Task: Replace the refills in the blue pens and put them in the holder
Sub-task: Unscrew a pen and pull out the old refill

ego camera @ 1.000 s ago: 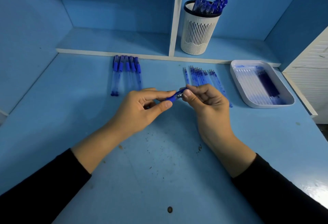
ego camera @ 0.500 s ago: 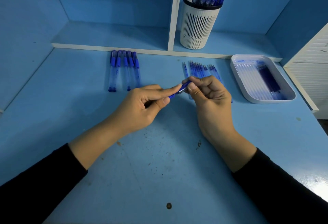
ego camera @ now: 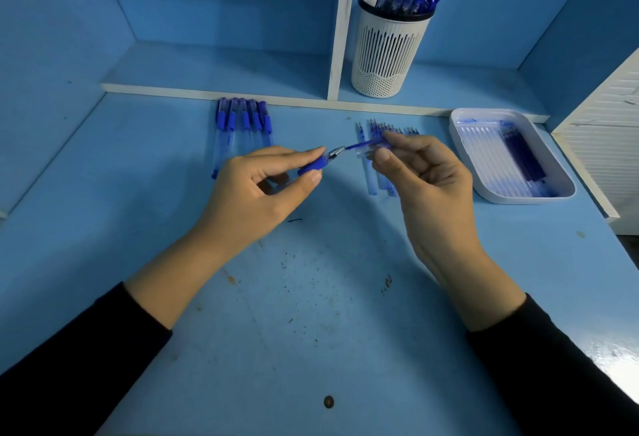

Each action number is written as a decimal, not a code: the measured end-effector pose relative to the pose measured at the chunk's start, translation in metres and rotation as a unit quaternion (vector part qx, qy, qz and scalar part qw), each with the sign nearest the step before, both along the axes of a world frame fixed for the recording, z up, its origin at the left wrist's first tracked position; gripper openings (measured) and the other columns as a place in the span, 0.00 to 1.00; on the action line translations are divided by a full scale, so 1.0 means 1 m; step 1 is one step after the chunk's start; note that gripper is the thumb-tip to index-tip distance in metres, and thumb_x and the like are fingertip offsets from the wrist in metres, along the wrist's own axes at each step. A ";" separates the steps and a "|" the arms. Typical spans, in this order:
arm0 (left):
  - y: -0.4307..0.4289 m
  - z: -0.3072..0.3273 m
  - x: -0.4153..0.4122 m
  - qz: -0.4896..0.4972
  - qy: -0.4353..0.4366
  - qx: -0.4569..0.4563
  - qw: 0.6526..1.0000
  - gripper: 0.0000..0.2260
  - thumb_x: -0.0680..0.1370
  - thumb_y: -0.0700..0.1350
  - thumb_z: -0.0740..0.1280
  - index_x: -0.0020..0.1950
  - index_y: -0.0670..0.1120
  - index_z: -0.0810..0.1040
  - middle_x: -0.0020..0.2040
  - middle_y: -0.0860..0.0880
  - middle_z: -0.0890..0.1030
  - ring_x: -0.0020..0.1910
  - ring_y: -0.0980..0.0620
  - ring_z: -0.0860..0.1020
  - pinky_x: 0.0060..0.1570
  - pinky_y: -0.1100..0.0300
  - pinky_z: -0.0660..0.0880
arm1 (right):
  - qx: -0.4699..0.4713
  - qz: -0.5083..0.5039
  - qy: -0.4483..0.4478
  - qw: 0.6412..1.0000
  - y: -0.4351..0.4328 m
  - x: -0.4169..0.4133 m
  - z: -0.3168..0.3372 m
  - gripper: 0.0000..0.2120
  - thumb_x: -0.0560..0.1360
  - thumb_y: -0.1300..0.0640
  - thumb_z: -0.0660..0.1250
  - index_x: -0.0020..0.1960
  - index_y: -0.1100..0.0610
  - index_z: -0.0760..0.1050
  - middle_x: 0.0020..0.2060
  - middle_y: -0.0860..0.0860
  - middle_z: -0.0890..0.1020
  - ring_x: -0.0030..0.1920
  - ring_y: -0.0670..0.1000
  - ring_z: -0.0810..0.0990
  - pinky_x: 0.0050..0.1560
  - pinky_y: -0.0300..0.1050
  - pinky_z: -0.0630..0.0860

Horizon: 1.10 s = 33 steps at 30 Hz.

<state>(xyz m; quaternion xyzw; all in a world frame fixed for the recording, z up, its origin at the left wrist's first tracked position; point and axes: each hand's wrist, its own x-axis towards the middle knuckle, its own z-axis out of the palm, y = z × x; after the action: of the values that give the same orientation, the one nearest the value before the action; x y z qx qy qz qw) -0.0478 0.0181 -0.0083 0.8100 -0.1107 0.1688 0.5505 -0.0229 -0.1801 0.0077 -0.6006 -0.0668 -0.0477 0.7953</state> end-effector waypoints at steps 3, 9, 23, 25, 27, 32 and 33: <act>0.005 0.001 0.003 0.027 -0.018 0.010 0.999 0.12 0.76 0.44 0.71 0.60 0.50 0.82 0.48 0.54 0.84 0.38 0.48 0.76 0.37 0.66 0.71 | -0.068 0.006 0.009 0.998 0.000 -0.001 -0.002 0.07 0.72 0.67 0.72 0.46 0.57 0.79 0.39 0.52 0.85 0.42 0.48 0.82 0.45 0.37 0.76; 0.013 0.000 0.008 0.067 -0.080 0.092 0.990 0.12 0.76 0.42 0.72 0.60 0.48 0.82 0.49 0.57 0.83 0.39 0.54 0.79 0.41 0.64 0.76 | -0.264 0.037 -0.006 0.964 0.009 -0.004 -0.017 0.06 0.70 0.63 0.75 0.45 0.55 0.81 0.39 0.50 0.84 0.41 0.46 0.82 0.48 0.35 0.76; 0.009 0.000 0.006 0.056 -0.086 0.108 0.989 0.11 0.75 0.40 0.74 0.57 0.45 0.84 0.53 0.57 0.83 0.51 0.62 0.81 0.56 0.66 0.77 | -0.382 -0.025 -0.075 0.921 0.014 -0.012 -0.018 0.11 0.71 0.58 0.76 0.52 0.57 0.83 0.43 0.49 0.83 0.42 0.43 0.80 0.49 0.30 0.75; 0.009 0.000 0.006 0.043 -0.088 0.115 0.989 0.11 0.75 0.40 0.74 0.57 0.45 0.84 0.52 0.54 0.84 0.51 0.61 0.82 0.56 0.65 0.77 | -0.311 -0.010 -0.029 0.950 0.010 -0.011 -0.014 0.12 0.71 0.56 0.75 0.54 0.56 0.82 0.43 0.49 0.84 0.44 0.43 0.82 0.50 0.32 0.75; 0.007 0.000 0.005 0.025 -0.094 0.128 0.987 0.11 0.75 0.39 0.74 0.57 0.45 0.84 0.51 0.54 0.84 0.49 0.61 0.82 0.54 0.67 0.76 | -0.241 0.018 0.010 0.970 0.008 -0.010 -0.009 0.13 0.72 0.55 0.74 0.56 0.55 0.81 0.43 0.49 0.85 0.45 0.45 0.83 0.50 0.35 0.77; 0.006 -0.005 0.004 -0.020 -0.096 0.146 0.984 0.10 0.75 0.39 0.73 0.56 0.44 0.84 0.49 0.55 0.84 0.47 0.60 0.82 0.49 0.63 0.79 | -0.250 0.053 -0.013 0.967 0.010 -0.009 -0.006 0.02 0.75 0.59 0.71 0.46 0.57 0.82 0.36 0.54 0.85 0.38 0.50 0.83 0.46 0.46 0.81; 0.006 -0.006 0.004 -0.021 -0.093 0.144 0.985 0.10 0.75 0.40 0.73 0.56 0.45 0.84 0.49 0.55 0.84 0.46 0.59 0.82 0.48 0.61 0.79 | -0.252 0.062 -0.022 0.965 0.009 -0.008 -0.007 0.02 0.75 0.61 0.71 0.45 0.57 0.82 0.37 0.55 0.85 0.38 0.52 0.84 0.47 0.48 0.81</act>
<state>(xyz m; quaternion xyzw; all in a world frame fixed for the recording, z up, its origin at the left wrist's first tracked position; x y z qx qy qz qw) -0.0442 0.0238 -0.0147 0.8591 -0.2020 0.2139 0.4188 -0.0313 -0.1712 0.0009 -0.7751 -0.1311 0.0068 0.6180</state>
